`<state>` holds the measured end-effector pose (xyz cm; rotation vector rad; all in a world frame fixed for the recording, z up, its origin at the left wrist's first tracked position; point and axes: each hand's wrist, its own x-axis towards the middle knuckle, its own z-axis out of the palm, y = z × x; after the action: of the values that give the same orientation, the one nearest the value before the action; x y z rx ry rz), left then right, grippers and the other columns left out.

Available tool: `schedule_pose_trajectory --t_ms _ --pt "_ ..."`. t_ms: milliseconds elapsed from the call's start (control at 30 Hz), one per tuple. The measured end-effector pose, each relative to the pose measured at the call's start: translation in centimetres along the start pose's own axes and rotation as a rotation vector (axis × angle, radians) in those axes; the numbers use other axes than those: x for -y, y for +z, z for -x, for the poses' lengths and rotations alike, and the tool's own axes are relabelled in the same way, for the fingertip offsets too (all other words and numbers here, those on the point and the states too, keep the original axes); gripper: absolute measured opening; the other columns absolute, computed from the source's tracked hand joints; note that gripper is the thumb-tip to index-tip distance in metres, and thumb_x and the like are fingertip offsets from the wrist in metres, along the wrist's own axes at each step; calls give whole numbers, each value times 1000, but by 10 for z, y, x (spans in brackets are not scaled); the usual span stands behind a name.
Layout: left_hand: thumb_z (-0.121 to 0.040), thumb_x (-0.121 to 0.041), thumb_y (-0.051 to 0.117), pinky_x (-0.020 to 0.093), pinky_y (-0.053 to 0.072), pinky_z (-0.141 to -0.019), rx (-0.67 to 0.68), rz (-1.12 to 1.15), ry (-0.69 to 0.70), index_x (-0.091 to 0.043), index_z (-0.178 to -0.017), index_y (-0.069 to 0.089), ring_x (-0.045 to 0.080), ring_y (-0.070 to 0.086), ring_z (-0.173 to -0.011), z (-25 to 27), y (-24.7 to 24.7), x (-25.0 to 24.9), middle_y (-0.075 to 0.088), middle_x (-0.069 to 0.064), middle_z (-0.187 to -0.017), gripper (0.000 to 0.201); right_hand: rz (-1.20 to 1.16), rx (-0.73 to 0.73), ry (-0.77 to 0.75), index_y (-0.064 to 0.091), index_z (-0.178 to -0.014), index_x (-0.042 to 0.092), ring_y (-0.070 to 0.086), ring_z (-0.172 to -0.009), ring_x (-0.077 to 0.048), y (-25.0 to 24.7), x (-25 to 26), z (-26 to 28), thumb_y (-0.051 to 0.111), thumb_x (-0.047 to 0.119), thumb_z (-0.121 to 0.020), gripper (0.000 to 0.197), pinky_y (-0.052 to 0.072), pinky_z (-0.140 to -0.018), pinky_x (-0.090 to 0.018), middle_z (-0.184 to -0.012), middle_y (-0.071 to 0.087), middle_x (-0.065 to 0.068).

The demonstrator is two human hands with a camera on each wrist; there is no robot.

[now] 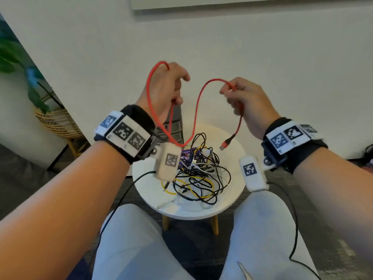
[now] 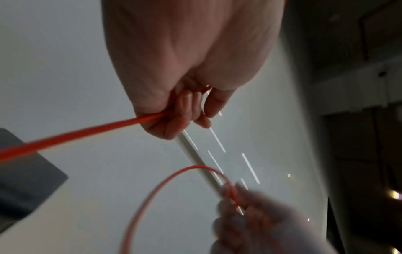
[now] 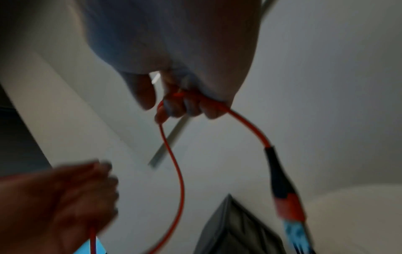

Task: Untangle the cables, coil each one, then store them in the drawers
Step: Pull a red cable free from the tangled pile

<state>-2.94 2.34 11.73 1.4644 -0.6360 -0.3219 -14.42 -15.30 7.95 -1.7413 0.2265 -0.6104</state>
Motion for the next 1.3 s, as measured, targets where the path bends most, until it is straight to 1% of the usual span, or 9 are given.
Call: schedule_pose_trajectory --t_ms 200,267,367,533,667,833,967,1133,1300 --pt "-101 -12 51 30 51 -59 -71 458 -172 -13 -102 53 11 35 -50 -14 14 -4 35 -2 -63 3 -35 497 88 53 -131 18 55 -66 0 42 -17 11 58 6 -65 68 33 -63 -26 -117 63 -19" --pt "-100 -15 54 36 57 -67 -129 564 -237 -12 -108 53 12 36 -51 -18 12 5 35 -1 -65 8 -28 640 106 49 -137 7 58 -69 -4 52 -22 14 65 2 -76 63 44 -71 -20 -103 63 -24" --pt "-101 -15 54 45 61 -77 -198 636 -288 -12 -108 52 14 36 -53 -21 1 19 36 0 -64 8 71 726 124 57 -129 0 56 -65 -3 54 -29 15 63 2 -95 34 42 -66 -10 -70 61 -1" --pt "-101 -19 57 51 61 -85 -205 395 -340 -10 -109 56 21 58 -75 -17 -30 44 48 5 -82 12 150 483 145 68 -110 3 47 -60 -12 39 -39 -1 41 26 -109 35 38 -55 -17 -64 56 -4" --pt "-105 -20 49 39 62 -81 -128 236 -319 -6 -101 60 28 71 -89 -12 -33 61 65 10 -86 18 100 242 171 68 -109 10 44 -59 -9 16 -44 -29 42 27 -108 30 36 -56 -22 -66 52 3" --pt "-108 -22 48 30 60 -74 -72 73 -276 -7 -103 65 27 75 -89 -18 -26 79 70 12 -93 23 212 332 178 68 -115 13 43 -65 -9 -6 -48 -56 63 32 -99 26 39 -60 -24 -70 50 8" --pt "-105 -25 54 28 60 -75 7 -156 -324 -13 -112 69 22 76 -91 -24 -22 98 75 4 -96 21 274 215 159 73 -108 19 47 -74 -12 -18 -66 -82 63 31 -98 19 42 -69 -29 -78 55 7" --pt "-103 -31 57 34 56 -94 192 -485 -398 -22 -126 65 19 67 -109 -24 -9 136 70 1 -115 26 403 125 251 72 -87 24 46 -65 -12 -3 -124 -105 52 25 -99 24 37 -62 -25 -88 63 3" --pt "-101 -43 57 31 37 -110 535 -710 -407 -27 -151 43 14 48 -130 -3 8 167 48 -5 -141 54 615 185 374 71 -108 12 41 -60 -8 12 -180 -122 43 17 -105 29 32 -54 -22 -77 50 7"
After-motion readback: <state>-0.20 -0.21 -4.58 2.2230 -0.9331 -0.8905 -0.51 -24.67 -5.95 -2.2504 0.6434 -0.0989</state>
